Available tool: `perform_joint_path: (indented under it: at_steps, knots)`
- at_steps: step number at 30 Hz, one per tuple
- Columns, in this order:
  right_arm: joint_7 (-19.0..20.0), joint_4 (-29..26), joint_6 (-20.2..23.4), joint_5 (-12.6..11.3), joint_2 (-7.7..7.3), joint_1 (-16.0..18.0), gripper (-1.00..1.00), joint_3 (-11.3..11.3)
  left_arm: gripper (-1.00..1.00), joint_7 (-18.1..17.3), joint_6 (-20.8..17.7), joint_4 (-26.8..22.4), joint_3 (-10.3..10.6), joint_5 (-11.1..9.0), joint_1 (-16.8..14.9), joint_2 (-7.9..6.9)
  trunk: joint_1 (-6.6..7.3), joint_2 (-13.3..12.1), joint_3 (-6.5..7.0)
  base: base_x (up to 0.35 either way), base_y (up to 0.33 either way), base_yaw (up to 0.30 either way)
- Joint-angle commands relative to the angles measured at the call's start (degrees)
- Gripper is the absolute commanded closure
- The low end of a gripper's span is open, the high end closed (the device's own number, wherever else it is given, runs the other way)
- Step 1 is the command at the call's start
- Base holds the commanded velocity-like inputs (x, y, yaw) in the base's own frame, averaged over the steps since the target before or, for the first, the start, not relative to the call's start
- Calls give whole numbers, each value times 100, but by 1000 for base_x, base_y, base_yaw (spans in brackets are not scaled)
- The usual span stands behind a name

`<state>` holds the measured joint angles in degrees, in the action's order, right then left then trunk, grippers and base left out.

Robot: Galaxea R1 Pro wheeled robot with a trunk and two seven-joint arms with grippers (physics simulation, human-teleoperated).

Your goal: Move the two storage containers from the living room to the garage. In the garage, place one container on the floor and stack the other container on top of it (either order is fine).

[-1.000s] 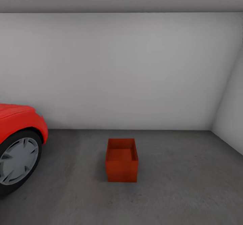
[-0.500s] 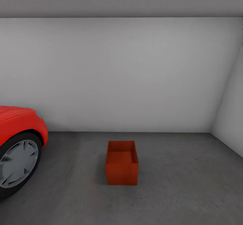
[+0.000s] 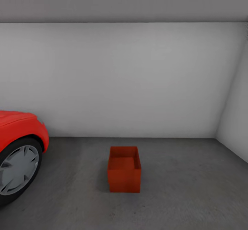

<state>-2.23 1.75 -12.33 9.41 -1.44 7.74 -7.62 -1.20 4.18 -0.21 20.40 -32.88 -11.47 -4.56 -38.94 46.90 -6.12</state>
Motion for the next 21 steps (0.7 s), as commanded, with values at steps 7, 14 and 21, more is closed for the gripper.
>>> perform_joint_path:
  at_steps: [7, 14, 21]
  knots:
    - [-23, 19, -31, 61, 3, 9, -100, -47, -100, -7, 17, -9, 44, -41, -4, 4, -1, 7, 56, 0, 0, 0]
    - [-23, 19, -33, 61, 3, 9, -100, -47, -100, -4, 21, -45, 34, -69, -4, 32, -1, 7, 116, 0, 0, 0]
    - [-23, 19, -33, 75, -2, 9, -100, -47, -100, -3, 22, -42, 14, -70, -4, 35, -1, 7, 128, 0, 0, 0]
